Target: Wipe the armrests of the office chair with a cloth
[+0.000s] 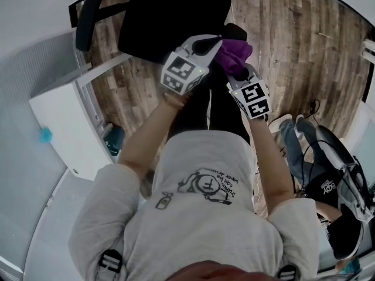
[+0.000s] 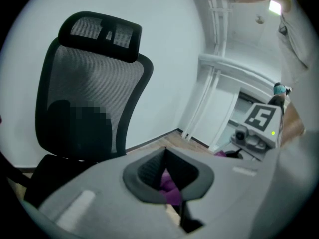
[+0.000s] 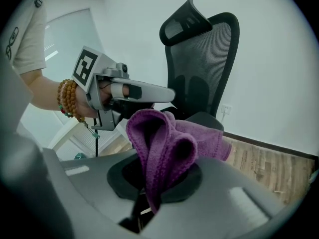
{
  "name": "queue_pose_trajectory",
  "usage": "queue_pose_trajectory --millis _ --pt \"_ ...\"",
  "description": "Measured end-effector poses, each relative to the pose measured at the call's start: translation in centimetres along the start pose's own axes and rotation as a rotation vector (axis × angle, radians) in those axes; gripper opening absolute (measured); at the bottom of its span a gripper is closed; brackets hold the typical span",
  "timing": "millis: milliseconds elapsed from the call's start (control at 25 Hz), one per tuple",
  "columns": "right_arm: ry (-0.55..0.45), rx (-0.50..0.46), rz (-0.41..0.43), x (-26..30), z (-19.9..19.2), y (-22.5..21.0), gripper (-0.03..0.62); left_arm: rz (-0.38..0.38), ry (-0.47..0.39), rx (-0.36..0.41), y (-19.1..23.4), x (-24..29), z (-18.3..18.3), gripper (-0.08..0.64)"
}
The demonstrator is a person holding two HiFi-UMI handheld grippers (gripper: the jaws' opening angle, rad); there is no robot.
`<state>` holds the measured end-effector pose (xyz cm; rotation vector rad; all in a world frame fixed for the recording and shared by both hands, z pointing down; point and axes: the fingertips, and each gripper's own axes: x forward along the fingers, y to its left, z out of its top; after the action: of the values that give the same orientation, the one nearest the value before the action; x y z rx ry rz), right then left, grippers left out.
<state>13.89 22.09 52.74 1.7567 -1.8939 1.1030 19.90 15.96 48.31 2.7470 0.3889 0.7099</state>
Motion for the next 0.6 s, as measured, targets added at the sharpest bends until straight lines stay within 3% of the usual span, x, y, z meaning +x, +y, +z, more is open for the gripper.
queue_pose_trajectory --millis 600 --pt "0.043 -0.032 0.082 -0.8 -2.9 4.9 0.028 -0.007 0.024 -0.008 -1.0 0.0 -0.9 0.002"
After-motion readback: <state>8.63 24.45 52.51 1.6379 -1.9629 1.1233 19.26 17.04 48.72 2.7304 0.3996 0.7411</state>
